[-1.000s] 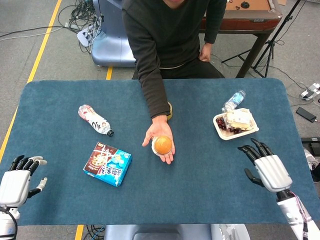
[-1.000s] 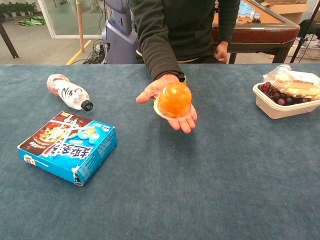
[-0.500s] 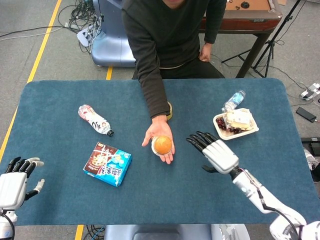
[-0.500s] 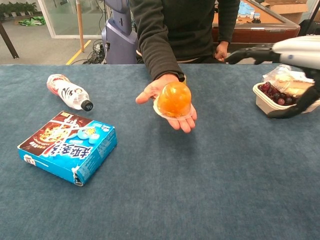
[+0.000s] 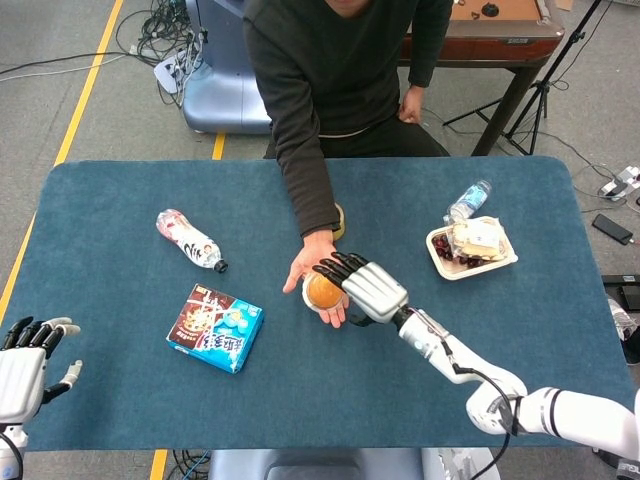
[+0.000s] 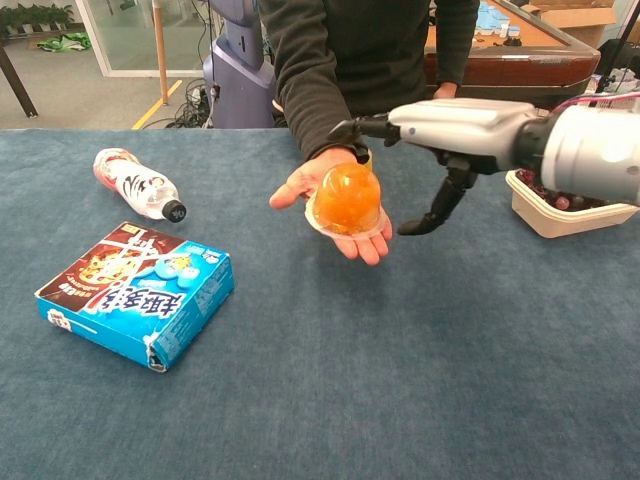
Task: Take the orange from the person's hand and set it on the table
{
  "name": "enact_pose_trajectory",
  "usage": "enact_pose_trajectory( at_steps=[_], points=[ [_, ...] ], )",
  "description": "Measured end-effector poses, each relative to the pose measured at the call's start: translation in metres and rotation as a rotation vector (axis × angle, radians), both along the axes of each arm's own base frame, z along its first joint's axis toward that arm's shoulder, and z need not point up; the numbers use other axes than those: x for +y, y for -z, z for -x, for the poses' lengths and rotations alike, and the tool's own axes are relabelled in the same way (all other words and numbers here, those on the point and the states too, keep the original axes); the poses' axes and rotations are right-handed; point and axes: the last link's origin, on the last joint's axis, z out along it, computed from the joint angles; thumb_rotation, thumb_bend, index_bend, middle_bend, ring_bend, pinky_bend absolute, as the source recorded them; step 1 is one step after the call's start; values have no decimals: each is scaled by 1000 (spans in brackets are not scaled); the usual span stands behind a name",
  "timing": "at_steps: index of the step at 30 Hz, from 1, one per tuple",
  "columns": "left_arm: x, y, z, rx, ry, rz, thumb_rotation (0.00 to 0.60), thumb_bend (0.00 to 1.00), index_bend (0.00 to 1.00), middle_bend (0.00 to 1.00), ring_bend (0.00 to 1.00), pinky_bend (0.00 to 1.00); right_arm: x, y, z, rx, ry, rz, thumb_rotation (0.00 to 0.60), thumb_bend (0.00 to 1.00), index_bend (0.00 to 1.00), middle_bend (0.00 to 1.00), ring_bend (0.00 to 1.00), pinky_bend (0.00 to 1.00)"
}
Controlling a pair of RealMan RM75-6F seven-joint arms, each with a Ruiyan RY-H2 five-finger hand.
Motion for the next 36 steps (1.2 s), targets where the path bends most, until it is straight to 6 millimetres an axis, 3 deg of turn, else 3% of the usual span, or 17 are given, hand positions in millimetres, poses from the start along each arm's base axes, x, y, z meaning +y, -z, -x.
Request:
enact_pose_trajectory(
  at_steps=[8, 13, 19, 26, 36],
  points=[
    [-2, -3, 2, -1, -4, -7, 600, 300, 357, 284, 229, 113, -11, 20, -15, -10, -5, -22, 600, 223, 109, 126, 0, 220],
    [-2, -2, 3, -2, -7, -5, 600, 300, 357, 284, 229, 113, -13, 28, -18, 15, -15, -29, 600, 302, 236, 198, 16, 312],
    [-3, -2, 2, -2, -4, -6, 600, 300, 357, 284, 229, 113, -15, 33, -18, 21, 3, -36, 600, 372, 407, 283, 114, 468],
    [-4, -3, 3, -1, -6, -11, 600, 300, 356, 284, 229, 113, -24, 33, -16, 7, 24, 2, 600, 462, 585, 415, 282, 667],
    [-3, -4, 3, -1, -7, -12, 600, 300, 357, 284, 229, 113, -24, 10, -19, -71, 25, 43, 600, 480, 645, 492, 394, 757]
  ],
)
